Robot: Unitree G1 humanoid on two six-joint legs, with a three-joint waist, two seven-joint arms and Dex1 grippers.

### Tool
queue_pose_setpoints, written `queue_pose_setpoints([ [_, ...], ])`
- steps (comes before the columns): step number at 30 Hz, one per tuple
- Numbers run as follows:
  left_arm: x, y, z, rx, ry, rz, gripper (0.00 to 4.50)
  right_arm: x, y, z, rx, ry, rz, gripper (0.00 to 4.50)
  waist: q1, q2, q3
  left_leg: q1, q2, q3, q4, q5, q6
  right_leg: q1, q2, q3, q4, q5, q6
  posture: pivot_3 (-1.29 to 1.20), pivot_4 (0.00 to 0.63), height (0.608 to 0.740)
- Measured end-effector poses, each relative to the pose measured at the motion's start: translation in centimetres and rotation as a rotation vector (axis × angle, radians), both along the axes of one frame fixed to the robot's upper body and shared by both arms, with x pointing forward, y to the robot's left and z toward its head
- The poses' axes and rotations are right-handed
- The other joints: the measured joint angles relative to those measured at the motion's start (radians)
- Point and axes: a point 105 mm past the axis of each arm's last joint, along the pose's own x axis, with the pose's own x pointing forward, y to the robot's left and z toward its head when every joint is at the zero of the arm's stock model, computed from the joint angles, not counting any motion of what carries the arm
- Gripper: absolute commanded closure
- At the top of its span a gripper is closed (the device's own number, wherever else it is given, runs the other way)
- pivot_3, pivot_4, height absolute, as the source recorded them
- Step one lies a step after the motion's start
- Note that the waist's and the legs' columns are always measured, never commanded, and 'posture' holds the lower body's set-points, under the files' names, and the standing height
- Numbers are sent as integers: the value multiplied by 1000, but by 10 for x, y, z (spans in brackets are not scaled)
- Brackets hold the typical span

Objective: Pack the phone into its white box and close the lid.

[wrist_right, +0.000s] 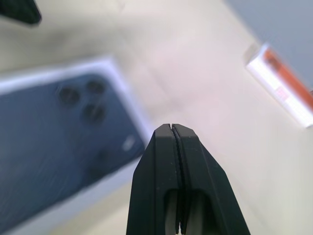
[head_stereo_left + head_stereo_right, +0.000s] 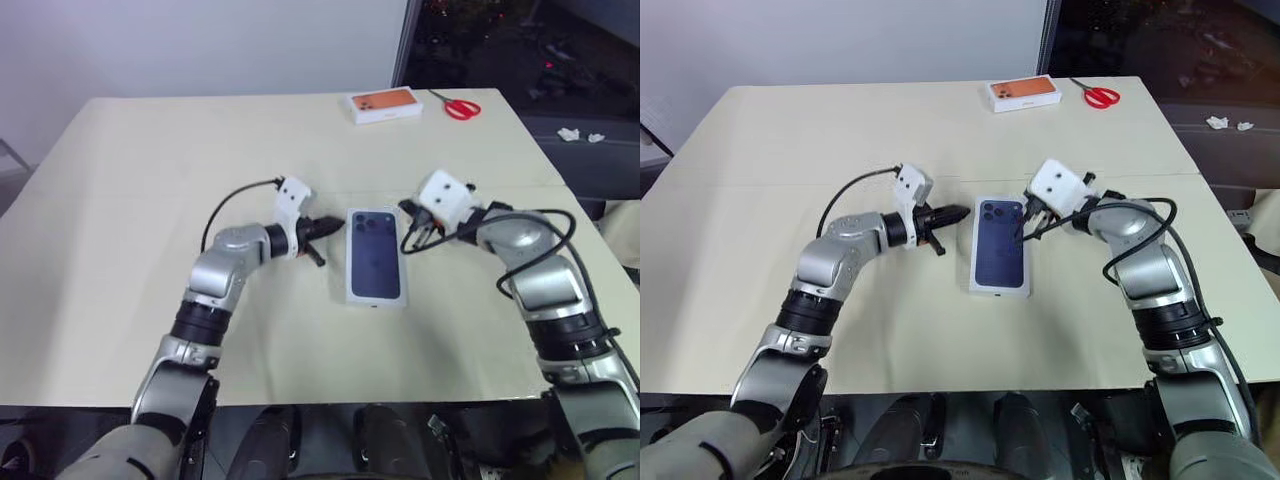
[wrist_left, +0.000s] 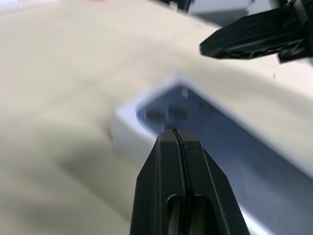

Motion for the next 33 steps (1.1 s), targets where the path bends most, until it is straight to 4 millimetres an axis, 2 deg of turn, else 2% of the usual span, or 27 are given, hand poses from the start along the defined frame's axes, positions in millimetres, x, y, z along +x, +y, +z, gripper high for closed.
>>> queue_pose_setpoints([
  [2, 6, -6, -7, 28, -4, 11, 4500, 2, 6, -5, -14, 3, 3, 4465, -2, 0, 0, 0, 0, 0, 0, 0, 0, 0, 0, 0, 0, 0, 0, 0, 150, 740],
  [7, 14, -9, -41, 128, 48, 31, 4500, 10, 10, -33, -146, 33, -19, 4465, -7, 0, 0, 0, 0, 1, -1, 0, 0, -2, 1, 1, 1, 0, 0, 0, 150, 740],
  [12, 13, -13, -44, 179, 28, -2, 4500, 4, 13, -52, -187, 85, 7, 4465, -6, 0, -1, 0, 0, 1, 0, 0, 0, -1, 1, 1, 1, 0, 0, 0, 150, 740],
  [18, 6, -10, -47, 185, 21, -23, 4500, -6, 15, -57, -187, 118, 46, 4465, -5, -1, -1, 6, 0, 0, -1, 0, 0, 5, 1, 1, 0, 0, 0, 0, 150, 740],
  [23, -4, -3, -49, 179, 22, -44, 4500, -24, 17, -60, -165, 181, 116, 4465, -5, -1, -1, 9, 0, 0, -2, -3, 5, 8, 1, 1, -1, 0, 0, 0, 150, 740],
  [28, -26, 6, -56, 171, 37, -124, 4500, -49, 15, -65, -147, 266, 198, 4465, -4, -1, -1, 11, 1, 0, -3, -3, 5, 10, 0, 1, -2, 0, 0, 0, 150, 740],
  [31, -37, 19, -69, 172, 100, -163, 4500, -68, 12, -67, -142, 332, 262, 4465, -4, -1, -1, 12, 1, 0, -3, -4, 7, 11, 0, 1, -3, 0, 0, 0, 150, 740],
  [33, -46, 21, -68, 161, 109, -207, 4500, -79, 14, -69, -143, 366, 309, 4465, -4, -1, -1, 12, 1, 0, -3, -5, 8, 11, -1, 1, -3, 0, 0, 0, 150, 740],
])
